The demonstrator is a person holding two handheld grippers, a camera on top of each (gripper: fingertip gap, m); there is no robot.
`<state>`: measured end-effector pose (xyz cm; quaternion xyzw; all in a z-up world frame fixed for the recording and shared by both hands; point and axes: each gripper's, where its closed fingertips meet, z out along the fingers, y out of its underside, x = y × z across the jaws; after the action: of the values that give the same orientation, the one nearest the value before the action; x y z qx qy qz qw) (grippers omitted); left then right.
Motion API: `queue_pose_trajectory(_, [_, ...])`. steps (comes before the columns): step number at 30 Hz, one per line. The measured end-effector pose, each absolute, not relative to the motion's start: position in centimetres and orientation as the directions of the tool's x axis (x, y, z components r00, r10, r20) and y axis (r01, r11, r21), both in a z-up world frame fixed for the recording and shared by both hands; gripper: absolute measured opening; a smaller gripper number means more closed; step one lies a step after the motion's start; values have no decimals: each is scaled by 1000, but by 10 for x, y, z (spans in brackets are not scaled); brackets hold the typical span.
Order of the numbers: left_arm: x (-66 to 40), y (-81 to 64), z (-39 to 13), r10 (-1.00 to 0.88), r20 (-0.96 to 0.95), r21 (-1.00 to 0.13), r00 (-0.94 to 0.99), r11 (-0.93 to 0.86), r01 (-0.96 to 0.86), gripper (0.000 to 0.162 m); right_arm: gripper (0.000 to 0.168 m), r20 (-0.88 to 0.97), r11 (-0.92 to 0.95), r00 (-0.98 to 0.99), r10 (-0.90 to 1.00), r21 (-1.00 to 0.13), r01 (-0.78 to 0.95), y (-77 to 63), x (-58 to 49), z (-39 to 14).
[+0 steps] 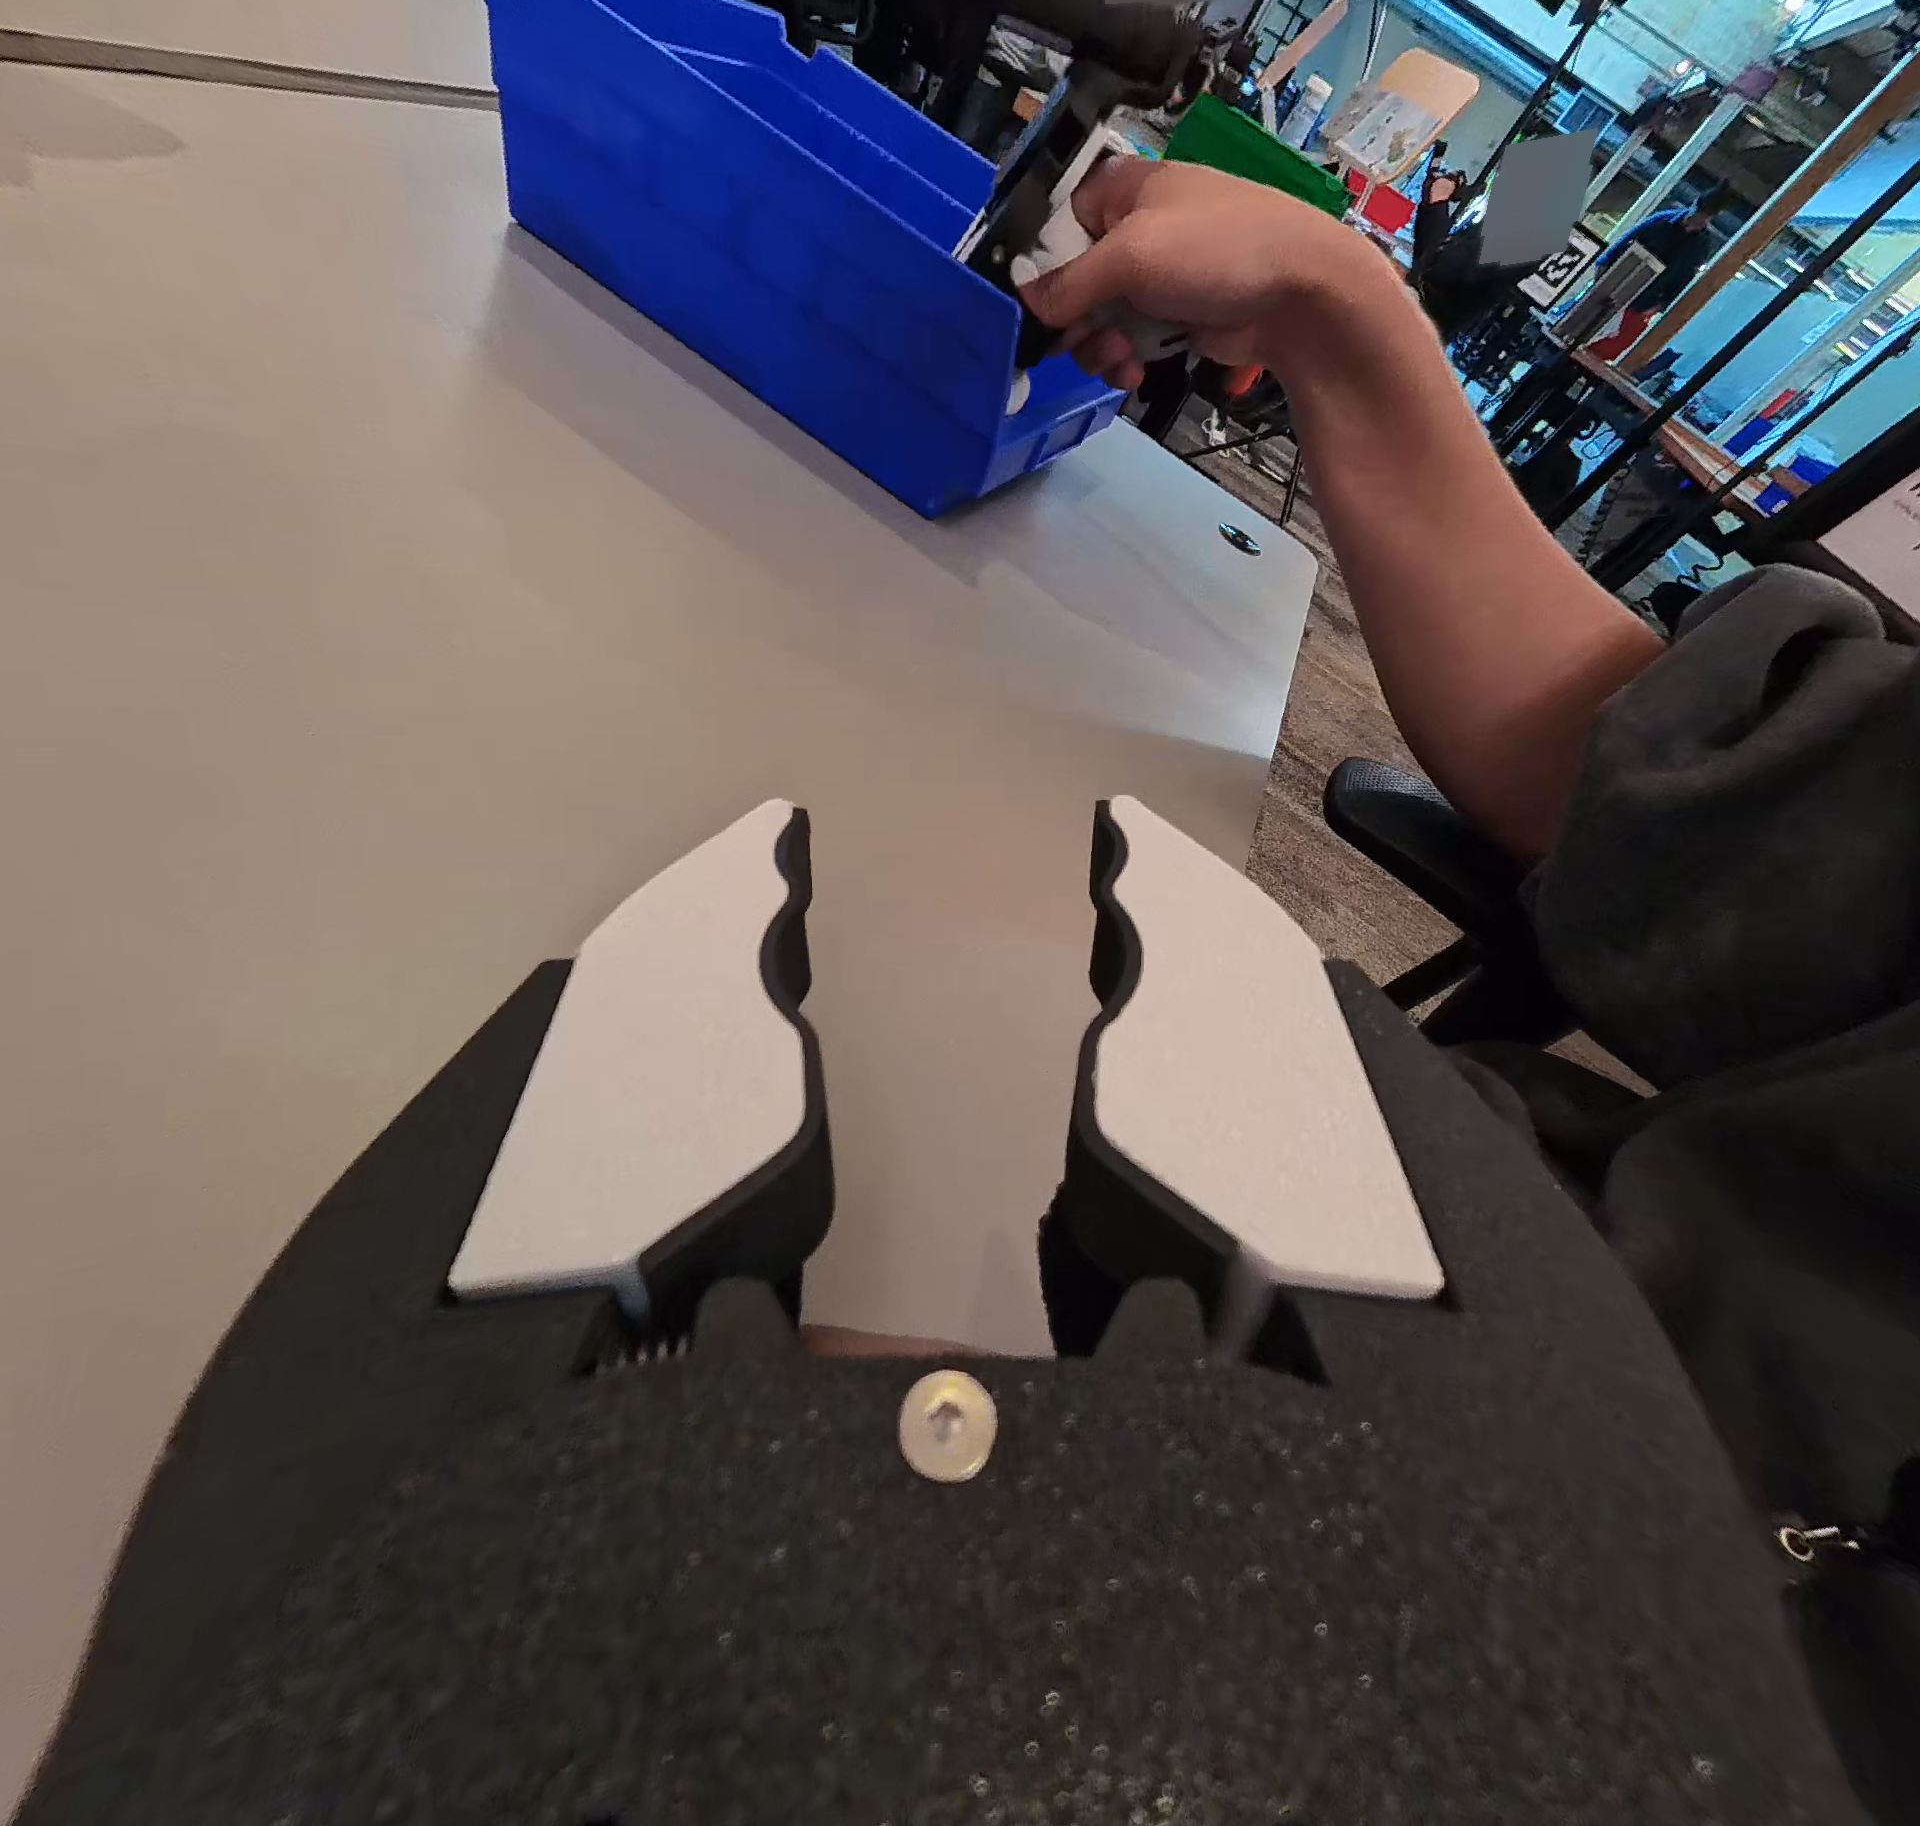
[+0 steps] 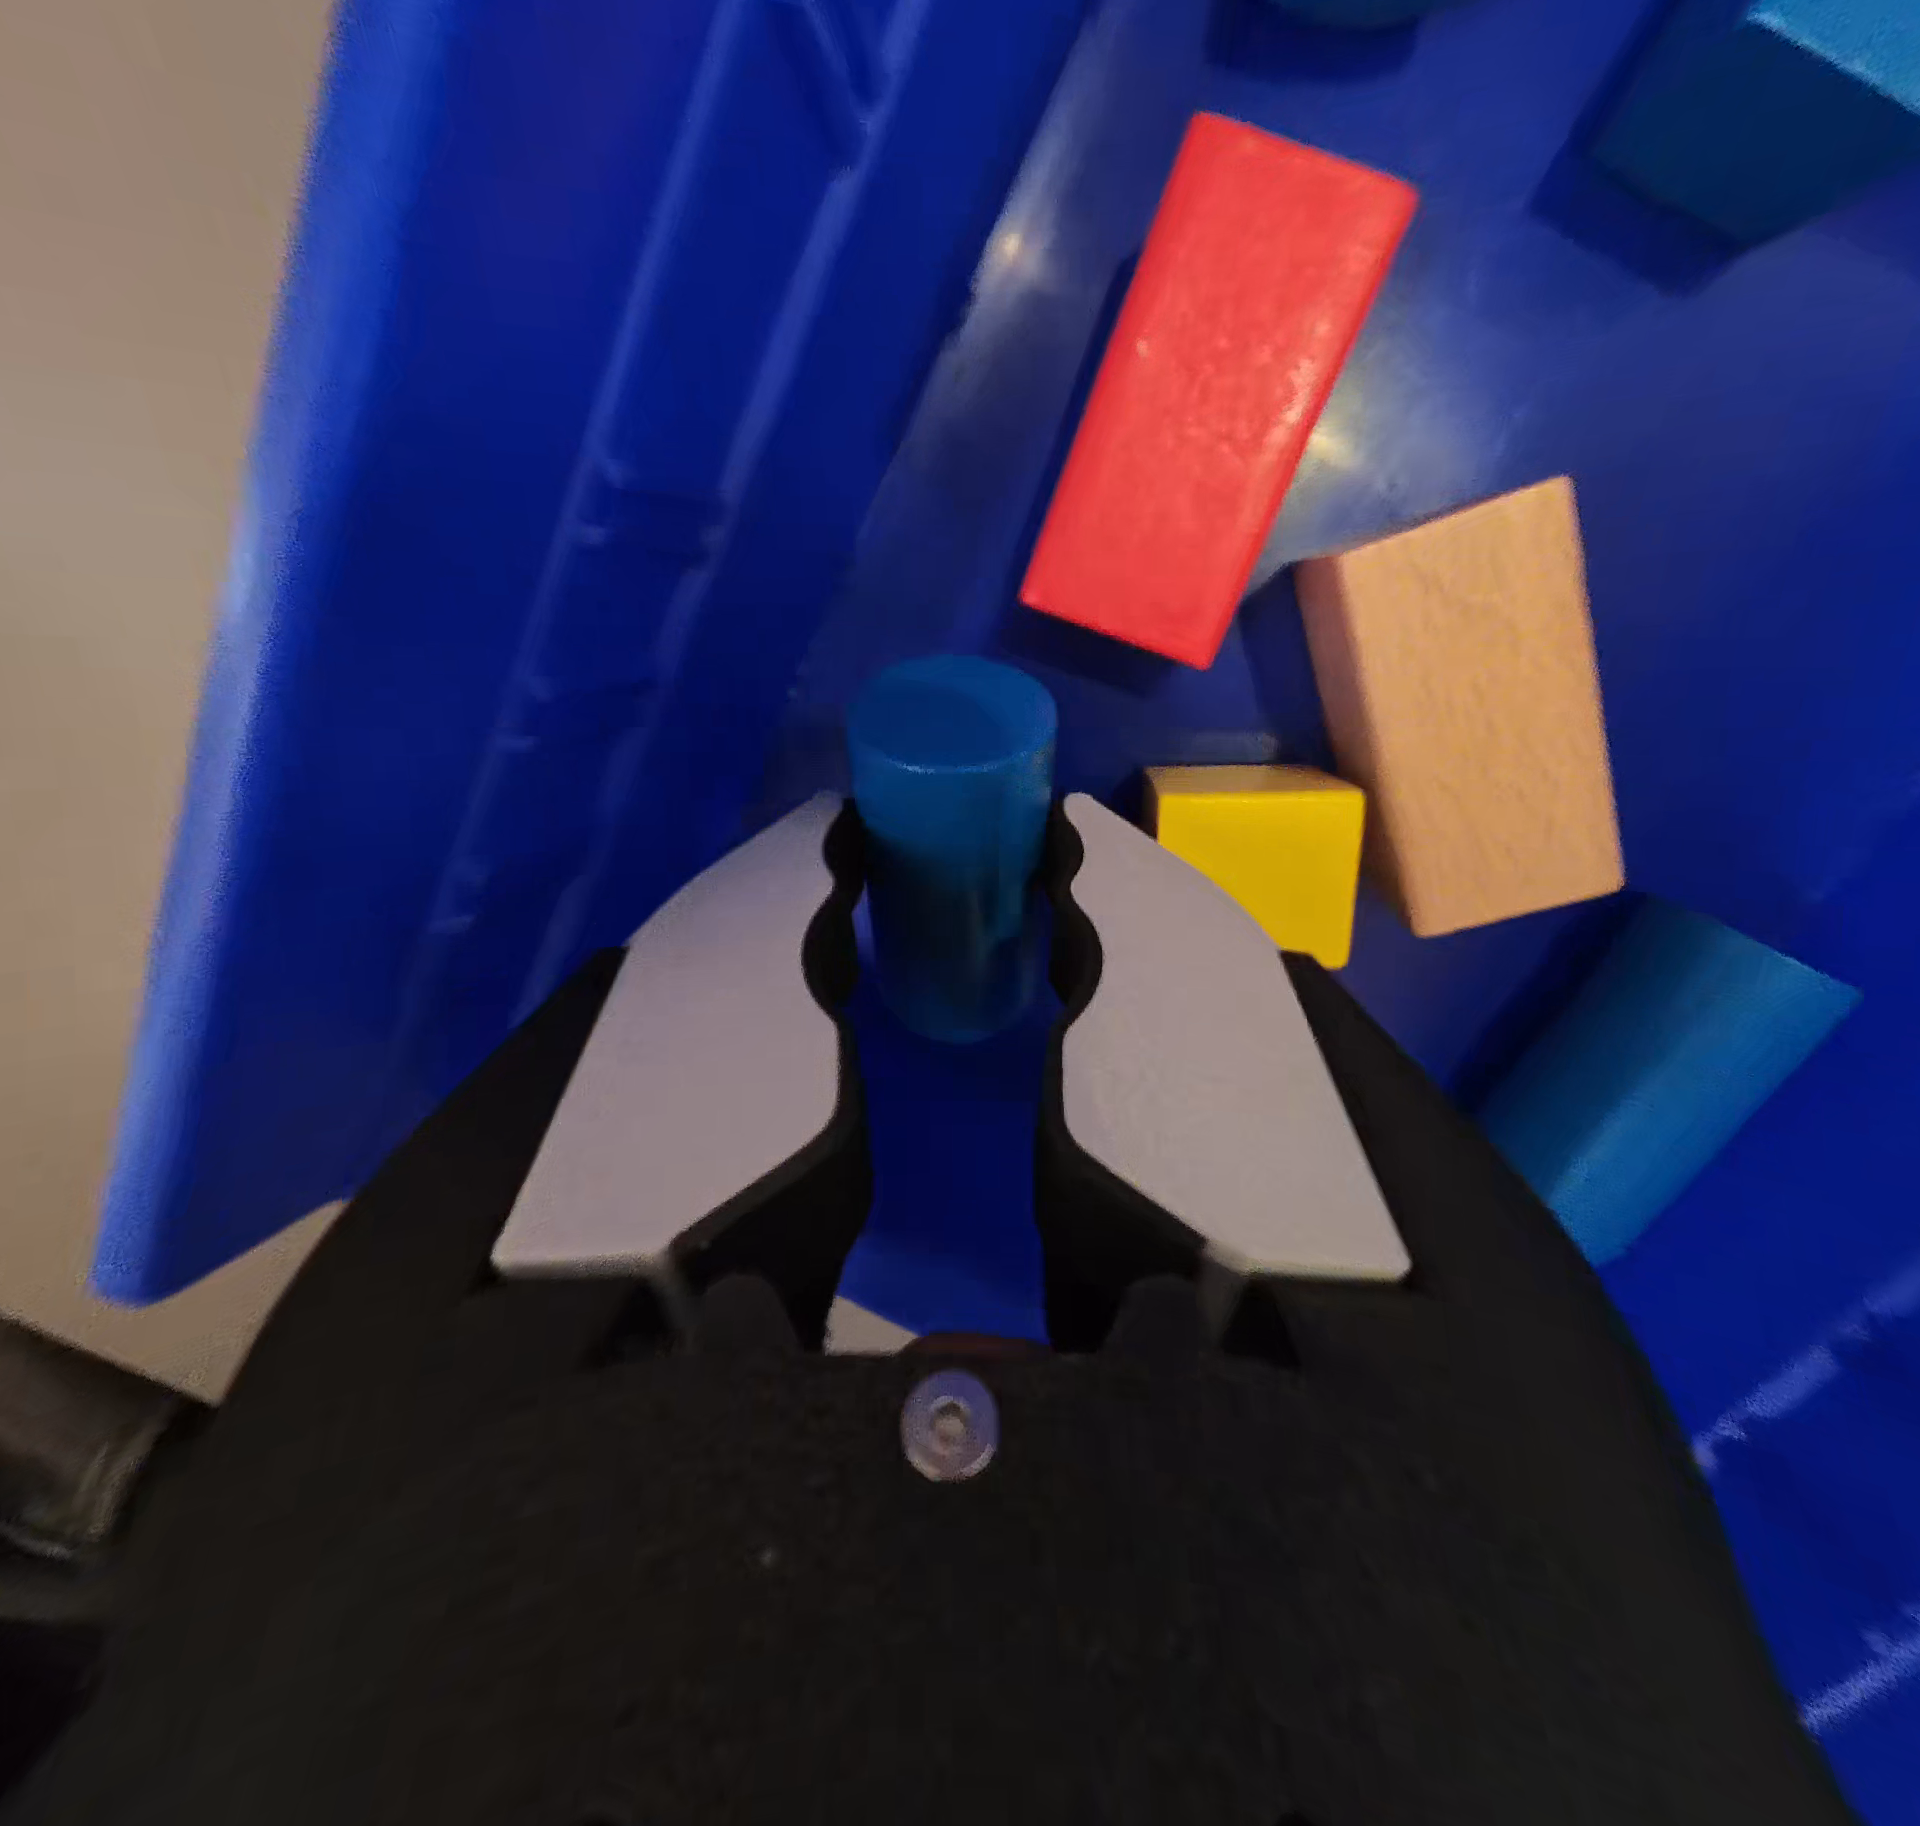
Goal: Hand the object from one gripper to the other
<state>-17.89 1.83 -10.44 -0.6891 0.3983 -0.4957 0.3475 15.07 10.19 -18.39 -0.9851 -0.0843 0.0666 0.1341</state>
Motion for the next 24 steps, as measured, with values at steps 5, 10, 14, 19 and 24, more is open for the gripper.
queue_pose_trajectory(5, [-180, 20, -103, -882, 431, -866, 190, -464, -188, 51, 34, -19, -967, 976, 215, -144, 210, 99, 158, -197])
queue_pose_trajectory(10, [-181, 20, -103, -886, 421, -869, 195, -456, -194, 51, 39, -14, -958, 965, 262, -128, 258, 100, 154, -195])
queue_pose_trajectory(14, [-182, 19, -104, -887, 419, -869, 193, -453, -200, 51, 51, -23, -926, 970, 242, -303, 224, 104, 155, -144])
queue_pose_trajectory(19, [-184, 19, -105, -897, 394, -877, 198, -432, -212, 53, 51, 34, -724, 985, 172, -674, 149, 97, 156, -36])
queue_pose_trajectory(24, [-197, 29, -89, -915, 329, -900, 234, -379, -215, 60, 77, -44, -392, 974, 224, -919, 48, 66, 106, -21])
